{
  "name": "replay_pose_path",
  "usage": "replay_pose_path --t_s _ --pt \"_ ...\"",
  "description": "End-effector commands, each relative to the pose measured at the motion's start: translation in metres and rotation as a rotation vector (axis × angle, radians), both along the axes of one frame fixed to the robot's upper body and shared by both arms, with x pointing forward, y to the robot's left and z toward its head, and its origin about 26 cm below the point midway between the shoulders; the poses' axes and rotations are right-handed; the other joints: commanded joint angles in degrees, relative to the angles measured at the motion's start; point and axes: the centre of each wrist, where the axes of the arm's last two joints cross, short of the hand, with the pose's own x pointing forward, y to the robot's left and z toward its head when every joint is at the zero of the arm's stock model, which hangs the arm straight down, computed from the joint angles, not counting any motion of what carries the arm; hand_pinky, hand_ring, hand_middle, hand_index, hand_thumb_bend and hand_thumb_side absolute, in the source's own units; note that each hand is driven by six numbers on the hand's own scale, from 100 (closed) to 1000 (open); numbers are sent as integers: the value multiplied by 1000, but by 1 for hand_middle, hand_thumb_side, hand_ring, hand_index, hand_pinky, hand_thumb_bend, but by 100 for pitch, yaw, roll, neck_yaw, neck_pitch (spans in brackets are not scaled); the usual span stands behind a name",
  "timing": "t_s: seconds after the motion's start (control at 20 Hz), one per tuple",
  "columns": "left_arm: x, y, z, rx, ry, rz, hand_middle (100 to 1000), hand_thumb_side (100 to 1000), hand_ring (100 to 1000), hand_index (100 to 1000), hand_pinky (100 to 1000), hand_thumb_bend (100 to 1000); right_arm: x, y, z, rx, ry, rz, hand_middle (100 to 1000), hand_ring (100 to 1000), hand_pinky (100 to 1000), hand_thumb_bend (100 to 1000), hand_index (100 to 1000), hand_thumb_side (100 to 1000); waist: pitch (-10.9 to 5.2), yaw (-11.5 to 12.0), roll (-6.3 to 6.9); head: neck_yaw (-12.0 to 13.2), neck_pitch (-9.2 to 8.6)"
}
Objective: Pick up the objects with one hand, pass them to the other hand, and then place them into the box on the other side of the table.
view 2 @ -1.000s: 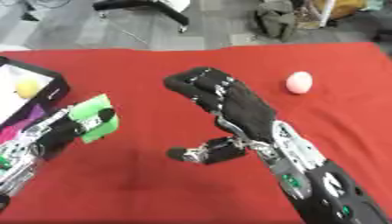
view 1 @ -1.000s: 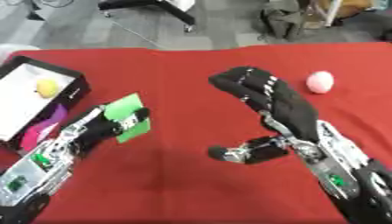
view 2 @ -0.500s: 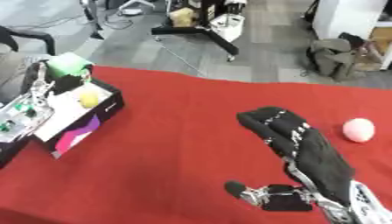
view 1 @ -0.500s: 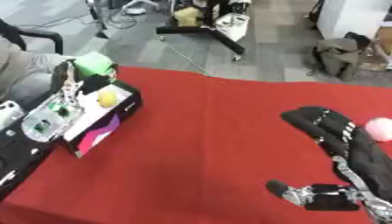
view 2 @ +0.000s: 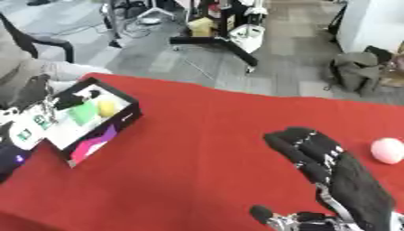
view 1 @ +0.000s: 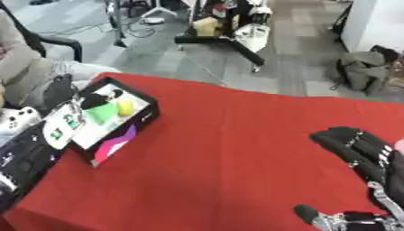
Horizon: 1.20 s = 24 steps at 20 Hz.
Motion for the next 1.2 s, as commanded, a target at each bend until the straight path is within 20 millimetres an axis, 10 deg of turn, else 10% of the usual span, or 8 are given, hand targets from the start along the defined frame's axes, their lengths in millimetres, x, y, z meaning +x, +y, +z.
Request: replay_pose_path --t_s 0.05,0.25,0.65,1.2 --pt "3 -2 39 179 -138 241 827 676 887 880 925 944 2 -9 10 -5 -27 -14 799 777 783 472 984 397 -101 15 29 -137 -42" --pt "-2 -57 76 66 -364 -25 745 578 843 775 921 726 12 -27 16 -10 -18 -87 815 783 811 437 982 407 -113 52 12 -628 79" --pt "-63 -165 108 -280 -662 -755 600 566 726 682 869 612 66 -113 26 -30 189 -463 804 791 891 371 953 440 -101 202 -37 -2419 402" --pt "-80 -216 99 -571 -704 -1422 552 609 679 645 869 555 118 -229 4 -122 512 -920 814 813 933 291 914 434 12 587 -43 -3588 377"
